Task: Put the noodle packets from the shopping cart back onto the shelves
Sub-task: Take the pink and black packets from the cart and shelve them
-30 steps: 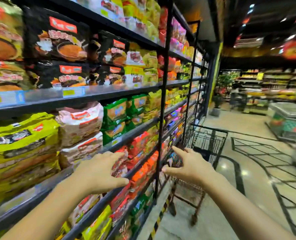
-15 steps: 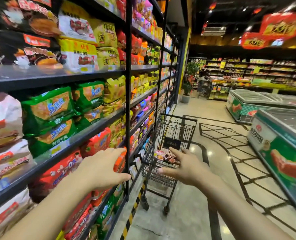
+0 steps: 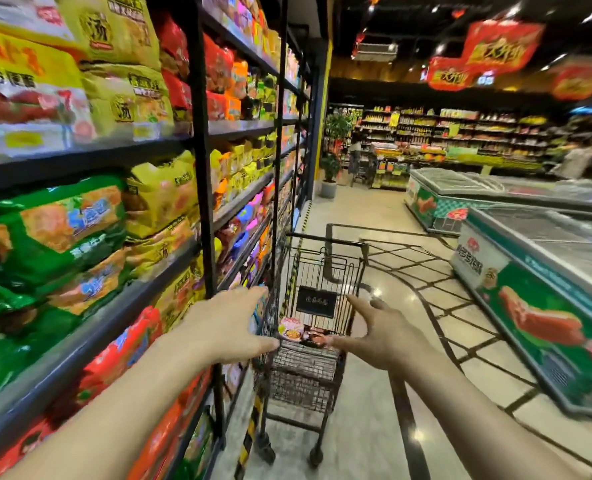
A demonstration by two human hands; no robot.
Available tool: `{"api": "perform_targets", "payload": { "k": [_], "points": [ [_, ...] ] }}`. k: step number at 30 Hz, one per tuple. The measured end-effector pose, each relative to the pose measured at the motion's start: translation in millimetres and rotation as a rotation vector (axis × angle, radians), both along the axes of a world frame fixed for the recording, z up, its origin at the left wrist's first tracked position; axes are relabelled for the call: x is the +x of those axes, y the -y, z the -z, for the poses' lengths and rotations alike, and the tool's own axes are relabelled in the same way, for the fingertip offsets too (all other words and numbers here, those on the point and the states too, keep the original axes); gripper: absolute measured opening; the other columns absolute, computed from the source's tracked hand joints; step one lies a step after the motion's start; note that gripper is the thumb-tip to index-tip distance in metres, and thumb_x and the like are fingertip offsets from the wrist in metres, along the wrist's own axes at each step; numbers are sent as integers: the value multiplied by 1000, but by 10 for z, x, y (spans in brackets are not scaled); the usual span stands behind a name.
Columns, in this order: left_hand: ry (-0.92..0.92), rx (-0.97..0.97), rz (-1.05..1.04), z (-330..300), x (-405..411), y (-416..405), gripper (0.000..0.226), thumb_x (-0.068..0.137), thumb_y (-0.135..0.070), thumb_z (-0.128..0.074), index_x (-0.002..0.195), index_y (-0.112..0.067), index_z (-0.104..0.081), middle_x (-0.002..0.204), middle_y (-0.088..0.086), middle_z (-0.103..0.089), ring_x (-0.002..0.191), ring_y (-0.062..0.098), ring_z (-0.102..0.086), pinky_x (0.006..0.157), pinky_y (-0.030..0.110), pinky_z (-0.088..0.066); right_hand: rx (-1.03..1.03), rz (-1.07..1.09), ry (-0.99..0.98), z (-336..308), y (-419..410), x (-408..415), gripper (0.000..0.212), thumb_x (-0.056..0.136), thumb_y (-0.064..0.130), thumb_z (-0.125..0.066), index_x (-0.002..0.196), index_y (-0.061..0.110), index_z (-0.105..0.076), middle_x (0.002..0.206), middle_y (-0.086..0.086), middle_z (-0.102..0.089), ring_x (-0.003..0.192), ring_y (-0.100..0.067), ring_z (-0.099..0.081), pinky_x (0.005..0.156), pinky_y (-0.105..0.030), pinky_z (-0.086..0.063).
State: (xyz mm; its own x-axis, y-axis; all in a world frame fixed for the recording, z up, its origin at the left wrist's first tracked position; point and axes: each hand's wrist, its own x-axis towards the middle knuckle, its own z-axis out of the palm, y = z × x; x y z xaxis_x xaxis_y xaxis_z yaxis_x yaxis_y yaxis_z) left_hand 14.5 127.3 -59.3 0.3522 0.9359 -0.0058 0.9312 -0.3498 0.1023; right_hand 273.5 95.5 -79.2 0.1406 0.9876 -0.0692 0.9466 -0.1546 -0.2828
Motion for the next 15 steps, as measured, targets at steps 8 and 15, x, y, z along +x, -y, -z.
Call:
{"api": "perform_targets", "payload": {
  "k": [8, 15],
  "points": [
    [38, -31, 48, 170, 344, -1215, 95, 80, -72, -61, 158, -37, -19, 163, -12, -30, 147, 17, -37, 111, 43, -42, -51, 49, -22, 241, -1032, 264, 110, 69, 90, -59, 159, 48, -12, 168, -2, -24, 151, -27, -29, 111, -49, -41],
    [10, -102, 45, 522, 826, -2505, 97, 80, -76, -60, 159, -37, -17, 165, -11, -27, 149, 19, -33, 114, 45, -38, -78, 56, -49, 528, -2268, 721, 108, 70, 88, -59, 159, 46, -15, 168, -3, -23, 152, -29, -27, 114, -50, -39]
  ]
}}
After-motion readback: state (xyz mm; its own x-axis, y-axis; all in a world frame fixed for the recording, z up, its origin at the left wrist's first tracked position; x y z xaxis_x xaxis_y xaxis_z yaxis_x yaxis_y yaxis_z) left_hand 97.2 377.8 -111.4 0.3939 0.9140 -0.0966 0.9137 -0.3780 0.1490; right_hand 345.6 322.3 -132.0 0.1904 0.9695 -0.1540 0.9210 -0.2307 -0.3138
